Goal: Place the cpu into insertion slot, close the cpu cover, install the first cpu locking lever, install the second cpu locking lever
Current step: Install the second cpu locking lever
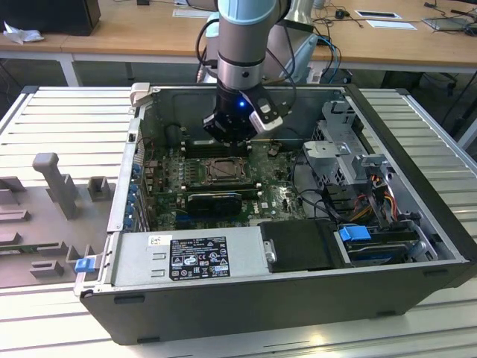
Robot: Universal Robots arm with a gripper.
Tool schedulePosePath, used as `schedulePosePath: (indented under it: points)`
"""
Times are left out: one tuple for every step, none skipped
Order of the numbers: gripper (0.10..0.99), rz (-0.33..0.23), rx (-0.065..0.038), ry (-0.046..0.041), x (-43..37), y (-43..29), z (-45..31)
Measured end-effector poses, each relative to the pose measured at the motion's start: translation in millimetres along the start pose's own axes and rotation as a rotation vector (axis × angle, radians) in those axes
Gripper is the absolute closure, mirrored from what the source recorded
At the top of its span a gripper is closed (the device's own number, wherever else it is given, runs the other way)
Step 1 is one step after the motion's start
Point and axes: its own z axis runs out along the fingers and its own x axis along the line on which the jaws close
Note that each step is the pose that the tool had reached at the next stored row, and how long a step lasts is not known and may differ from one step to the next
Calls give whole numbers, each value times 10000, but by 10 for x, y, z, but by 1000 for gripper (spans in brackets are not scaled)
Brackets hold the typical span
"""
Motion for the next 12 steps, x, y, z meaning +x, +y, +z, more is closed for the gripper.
schedulePosePath:
  points:
    - [980,1,-1,-1,1,-10,0]
    - [980,0,-1,0,2,-31,-2]
    - [980,1,-1,0,2,-35,-3]
    - [980,0,0,-1,3,-40,-3]
    - [980,1,-1,-1,3,-46,-3]
    - [980,1,0,0,3,-51,-4]
    - [980,0,0,-1,4,-59,-5]
    - [980,0,-1,-1,4,-63,-5]
    - [980,1,-1,-1,4,-66,-5]
    - [980,2,-1,-1,4,-67,-5]
    - [980,2,-1,-1,5,-67,-5]
    - [980,1,0,0,5,-68,-6]
